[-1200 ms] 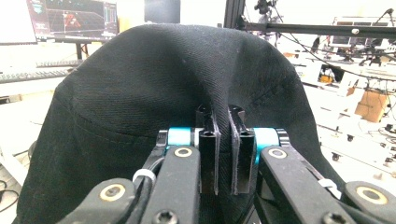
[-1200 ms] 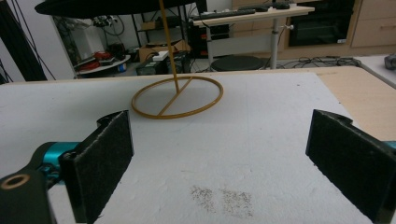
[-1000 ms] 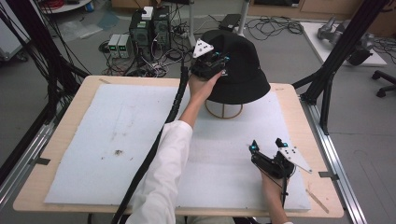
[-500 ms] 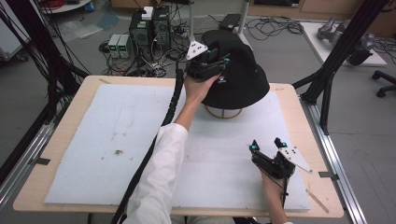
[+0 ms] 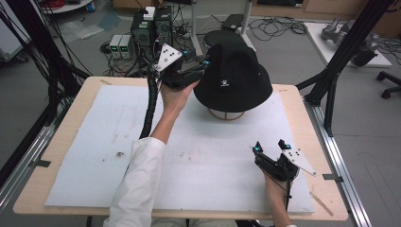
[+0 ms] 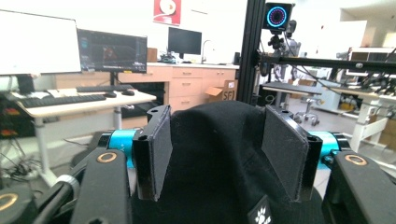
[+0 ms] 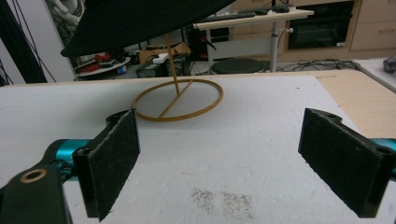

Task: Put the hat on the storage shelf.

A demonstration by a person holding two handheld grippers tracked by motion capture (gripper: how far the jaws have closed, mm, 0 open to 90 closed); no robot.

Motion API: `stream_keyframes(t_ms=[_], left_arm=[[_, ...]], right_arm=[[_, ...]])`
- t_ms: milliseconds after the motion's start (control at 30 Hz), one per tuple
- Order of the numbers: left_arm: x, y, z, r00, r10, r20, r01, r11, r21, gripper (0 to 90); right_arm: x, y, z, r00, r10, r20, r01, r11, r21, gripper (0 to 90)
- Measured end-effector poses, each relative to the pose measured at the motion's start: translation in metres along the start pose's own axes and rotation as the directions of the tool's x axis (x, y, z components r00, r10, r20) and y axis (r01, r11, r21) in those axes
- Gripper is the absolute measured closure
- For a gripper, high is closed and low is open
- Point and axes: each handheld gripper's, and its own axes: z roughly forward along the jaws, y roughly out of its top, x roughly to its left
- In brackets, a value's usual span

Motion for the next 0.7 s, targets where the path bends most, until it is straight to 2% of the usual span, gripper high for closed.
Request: stream_keyframes(t_ms=[67,133,200,400,500,700], left_arm=[[0.002,0.002,-0.007,0.9999,0.009,-0.009,-0.009,1.0000,0.001,42.9],[0.006,0.002,-0.020,0.9990,0.021,-0.039,-0.020,0.9997,0.015,42.1],[0.008,0.001,-0.025,0.9982,0.027,-0.053,-0.026,0.9994,0.021,41.7],[0.023,-0.005,-0.054,0.9928,0.021,-0.118,-0.017,0.9994,0.029,41.1],[0.028,-0.008,-0.067,0.9908,0.016,-0.134,-0.013,0.9996,0.024,41.0],[0.033,-0.012,-0.087,0.9874,0.035,-0.154,-0.031,0.9990,0.031,40.2]], right_arm=[[0.000,0.000,0.000,1.0000,0.001,0.003,-0.001,1.000,-0.001,11.9],[0.000,0.000,0.000,1.0000,-0.001,0.006,0.001,1.000,-0.002,11.8],[0.000,0.000,0.000,1.0000,0.003,0.005,-0.003,1.000,0.000,11.6],[0.000,0.000,-0.001,0.9999,0.010,0.009,-0.010,1.000,-0.004,11.6],[0.000,0.001,-0.001,0.9999,0.009,0.009,-0.009,1.000,-0.005,11.6],[0.000,0.001,-0.001,0.9999,0.011,0.013,-0.011,1.000,-0.010,11.6]])
